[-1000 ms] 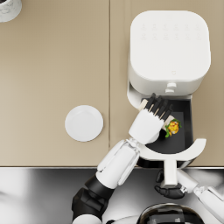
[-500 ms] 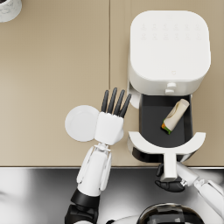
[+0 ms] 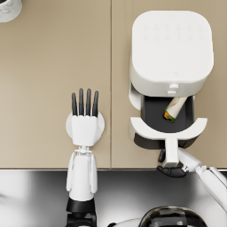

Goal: Pick up the chicken rolls and place it into the air fryer

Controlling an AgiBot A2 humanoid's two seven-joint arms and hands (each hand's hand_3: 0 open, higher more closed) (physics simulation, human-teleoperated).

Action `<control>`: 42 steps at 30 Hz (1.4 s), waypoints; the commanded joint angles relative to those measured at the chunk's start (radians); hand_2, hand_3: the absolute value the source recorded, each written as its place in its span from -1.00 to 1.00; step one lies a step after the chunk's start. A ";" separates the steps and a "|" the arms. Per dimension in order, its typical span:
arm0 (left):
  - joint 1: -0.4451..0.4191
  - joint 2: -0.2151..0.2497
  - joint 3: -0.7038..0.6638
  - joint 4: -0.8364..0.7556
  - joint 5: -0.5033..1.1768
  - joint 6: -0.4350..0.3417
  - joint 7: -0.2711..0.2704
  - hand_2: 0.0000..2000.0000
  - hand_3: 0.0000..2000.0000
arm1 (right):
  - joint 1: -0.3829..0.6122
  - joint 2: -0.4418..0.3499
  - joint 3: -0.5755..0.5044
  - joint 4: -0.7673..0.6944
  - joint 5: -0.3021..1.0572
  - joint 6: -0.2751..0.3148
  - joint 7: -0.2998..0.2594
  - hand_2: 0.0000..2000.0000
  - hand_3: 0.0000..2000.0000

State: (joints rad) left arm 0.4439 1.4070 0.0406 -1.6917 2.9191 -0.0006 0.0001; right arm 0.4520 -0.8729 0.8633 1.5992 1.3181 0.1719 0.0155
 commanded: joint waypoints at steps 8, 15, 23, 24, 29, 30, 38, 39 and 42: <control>0.002 -0.004 -0.129 -0.019 0.000 0.000 0.000 -1.00 -1.00 | 0.238 -0.327 0.000 -0.228 0.016 0.045 -0.003 1.00 1.00; 0.006 -0.011 -0.163 -0.035 0.000 0.000 0.000 -1.00 -1.00 | 0.346 -0.397 0.009 -0.414 0.021 0.079 0.000 1.00 1.00; -0.011 -0.016 -0.171 -0.027 0.000 0.000 0.000 -1.00 -1.00 | 0.420 -0.473 -0.013 -0.579 0.022 0.101 0.007 1.00 1.00; -0.012 -0.016 -0.172 -0.028 0.000 0.000 0.000 -1.00 -1.00 | 0.433 -0.474 0.001 -0.602 0.022 0.091 0.017 1.00 1.00; -0.012 -0.019 -0.158 -0.041 0.000 0.000 0.000 -1.00 -1.00 | 0.451 -0.490 0.011 -0.637 0.021 0.090 0.047 1.00 1.00; -0.023 -0.018 -0.165 -0.035 0.000 0.000 0.000 -1.00 -1.00 | 0.406 -0.541 -0.111 -0.649 0.021 0.087 0.047 1.00 1.00; -0.027 -0.021 -0.156 -0.031 0.000 0.000 0.000 -1.00 -1.00 | 0.376 -0.380 -0.082 -0.712 0.021 0.099 0.031 1.00 1.00; -0.027 -0.021 -0.155 -0.031 0.000 0.000 0.000 -1.00 -1.00 | 0.374 -0.384 -0.092 -0.713 0.021 0.109 0.023 1.00 1.00; -0.028 -0.022 -0.155 -0.031 0.000 0.000 0.000 -1.00 -1.00 | 0.372 -0.389 -0.110 -0.714 0.020 0.133 0.006 1.00 1.00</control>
State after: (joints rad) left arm 0.4164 1.3854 -0.1139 -1.7221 2.9191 -0.0005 0.0001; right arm 0.8234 -1.2623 0.7503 0.8844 1.3382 0.3093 0.0208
